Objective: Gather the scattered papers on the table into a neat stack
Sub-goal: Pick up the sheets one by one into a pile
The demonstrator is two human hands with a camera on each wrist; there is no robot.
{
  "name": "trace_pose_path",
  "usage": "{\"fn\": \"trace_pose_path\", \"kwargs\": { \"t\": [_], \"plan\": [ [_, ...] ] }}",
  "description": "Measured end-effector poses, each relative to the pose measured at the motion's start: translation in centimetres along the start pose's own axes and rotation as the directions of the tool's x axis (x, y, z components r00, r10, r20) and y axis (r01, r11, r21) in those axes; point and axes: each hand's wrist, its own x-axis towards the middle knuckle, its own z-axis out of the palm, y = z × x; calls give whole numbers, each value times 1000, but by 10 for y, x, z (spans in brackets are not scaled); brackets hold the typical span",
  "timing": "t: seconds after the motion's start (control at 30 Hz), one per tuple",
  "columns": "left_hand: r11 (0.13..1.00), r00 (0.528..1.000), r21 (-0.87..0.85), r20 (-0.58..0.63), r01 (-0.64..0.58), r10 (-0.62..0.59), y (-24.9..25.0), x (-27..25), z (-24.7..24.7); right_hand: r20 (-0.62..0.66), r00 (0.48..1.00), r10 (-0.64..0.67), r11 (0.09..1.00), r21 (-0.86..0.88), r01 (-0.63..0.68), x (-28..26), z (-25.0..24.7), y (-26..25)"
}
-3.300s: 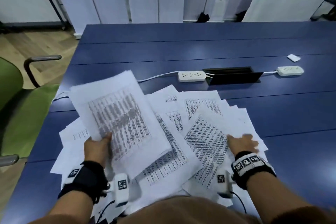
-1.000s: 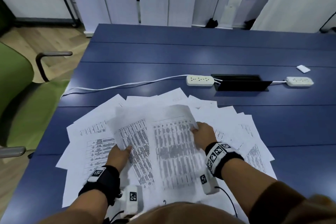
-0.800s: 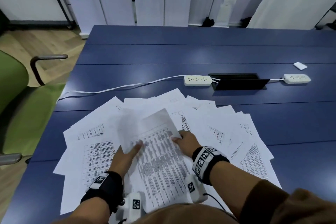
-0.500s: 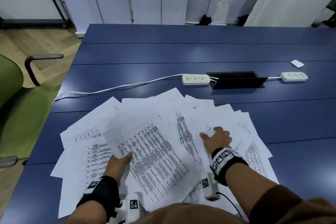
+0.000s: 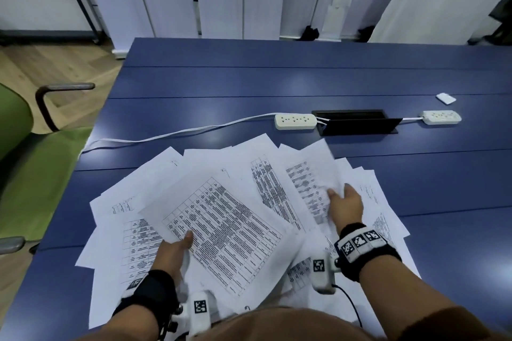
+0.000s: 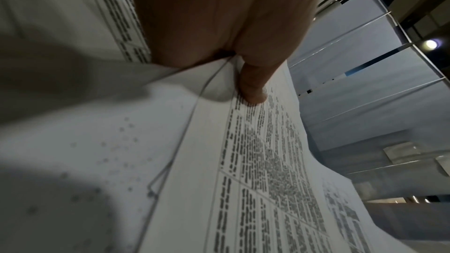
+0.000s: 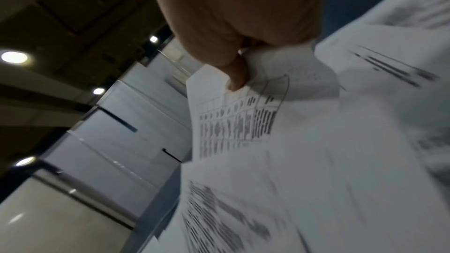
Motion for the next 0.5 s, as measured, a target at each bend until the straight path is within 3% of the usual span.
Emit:
{"fn": "trace_pose_path", "kwargs": {
  "t": [0.07, 0.13, 0.23, 0.3, 0.37, 0.43, 0.5],
  "plan": [
    [999, 999, -1, 12, -32, 32, -2, -2, -1, -144, 980, -138, 990, 20, 143, -1, -14, -26],
    [998, 998, -13, 14, -68, 68, -4, -4, 1, -252, 924, -287, 947, 71, 313, -4, -29, -59],
    [994, 996, -61, 28, -86, 88, 1, -10, 5, -379, 877, -294, 854, 307, 419, -6, -40, -95],
    [990, 993, -80, 36, -112, 116, 3, -12, 9, -340, 917, -208, 839, 419, 346, -7, -39, -100],
    [986, 989, -78, 18, -144, 146, 5, -21, 17, -216, 970, -112, 885, 422, 196, -13, -29, -91],
    [984, 986, -73, -10, -165, 165, 4, -21, 24, -52, 999, -2, 936, 351, 20, -27, -16, -70],
    [983, 987, -97, -46, -159, 155, 7, -21, 27, 89, 991, 103, 979, 168, -117, -45, -4, -47]
  ]
}}
